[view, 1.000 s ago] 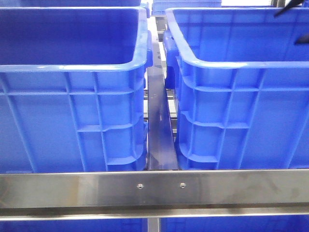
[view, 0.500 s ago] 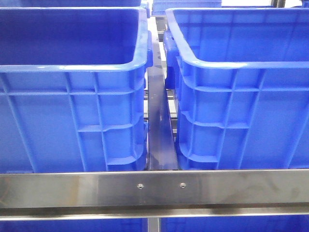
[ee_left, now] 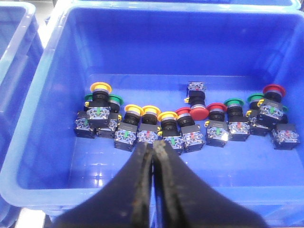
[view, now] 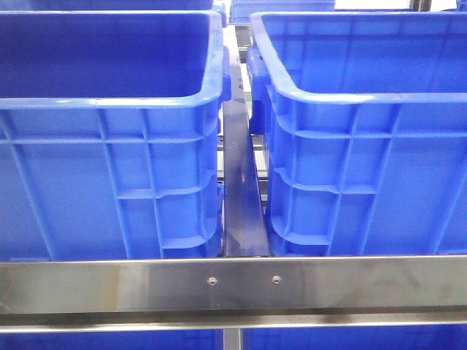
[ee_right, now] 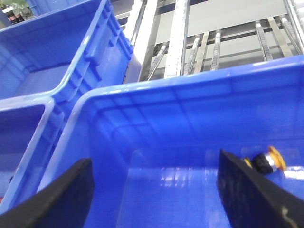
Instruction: Pick red and yellow buttons and place in box
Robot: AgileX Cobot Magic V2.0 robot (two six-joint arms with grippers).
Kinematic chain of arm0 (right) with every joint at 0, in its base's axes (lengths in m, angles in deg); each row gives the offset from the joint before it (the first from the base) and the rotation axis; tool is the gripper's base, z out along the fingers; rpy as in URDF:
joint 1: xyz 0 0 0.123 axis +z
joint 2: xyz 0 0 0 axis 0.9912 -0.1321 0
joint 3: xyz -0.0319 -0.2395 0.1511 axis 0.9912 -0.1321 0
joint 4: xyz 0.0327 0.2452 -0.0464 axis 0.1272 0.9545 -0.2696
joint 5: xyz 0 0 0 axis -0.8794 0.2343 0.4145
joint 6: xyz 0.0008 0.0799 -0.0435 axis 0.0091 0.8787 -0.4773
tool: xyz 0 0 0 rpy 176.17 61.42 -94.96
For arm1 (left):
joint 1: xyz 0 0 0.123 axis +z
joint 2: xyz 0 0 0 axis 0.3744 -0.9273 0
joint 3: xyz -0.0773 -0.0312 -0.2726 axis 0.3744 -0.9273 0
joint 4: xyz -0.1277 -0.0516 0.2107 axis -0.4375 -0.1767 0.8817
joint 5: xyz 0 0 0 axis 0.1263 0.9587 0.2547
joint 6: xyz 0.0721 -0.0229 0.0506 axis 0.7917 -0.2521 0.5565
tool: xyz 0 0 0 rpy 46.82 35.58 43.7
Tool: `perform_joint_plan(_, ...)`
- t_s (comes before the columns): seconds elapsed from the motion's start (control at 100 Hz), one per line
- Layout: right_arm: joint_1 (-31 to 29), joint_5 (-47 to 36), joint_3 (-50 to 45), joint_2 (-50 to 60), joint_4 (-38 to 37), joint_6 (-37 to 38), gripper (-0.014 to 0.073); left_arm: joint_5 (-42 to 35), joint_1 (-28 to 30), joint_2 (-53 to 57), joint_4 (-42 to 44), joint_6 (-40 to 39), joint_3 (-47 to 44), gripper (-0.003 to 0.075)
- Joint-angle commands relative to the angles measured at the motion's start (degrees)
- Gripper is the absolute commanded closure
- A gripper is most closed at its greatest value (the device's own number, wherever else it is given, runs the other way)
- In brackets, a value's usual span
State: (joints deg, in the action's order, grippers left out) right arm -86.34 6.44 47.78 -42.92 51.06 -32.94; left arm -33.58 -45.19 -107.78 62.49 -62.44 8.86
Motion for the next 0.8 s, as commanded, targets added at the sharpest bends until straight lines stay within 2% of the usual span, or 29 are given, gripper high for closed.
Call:
perform_joint_plan(0.0, 0.0, 1.1, 0.2, 4.1, 0.2, -1.0, 0.0032, -4.0, 0.1, -0.2, 1.6, -0.3, 1.4, 0.0739)
perform_joint_plan(0.2, 0.6, 3.5, -3.1, 10.2, -8.0, -0.8, 0.0032, -4.0, 0.1, -0.2, 1.6, -0.3, 1.4, 0.0739)
perform_joint_plan(0.39, 3.1, 0.5, -7.3, 19.2, -20.9, 6.0, 0.0032, -4.0, 0.1, -0.2, 1.6, -0.3, 1.4, 0.0739)
perform_joint_plan(0.53, 3.4, 0.1, -9.6, 26.9, -35.1, 18.2, 0.0032, -4.0, 0.1, -0.2, 1.6, -0.3, 1.4, 0.0739)
perform_joint_plan(0.66, 3.4, 2.8, -10.8, 33.6, -51.9, 34.1, 0.0032, -4.0, 0.1, -0.2, 1.6, -0.3, 1.4, 0.0739)
perform_joint_plan(0.79, 3.5, 6.1, -12.1, 40.3, -62.3, 43.8, 0.0032, -4.0, 0.1, -0.2, 1.6, -0.3, 1.4, 0.0739)
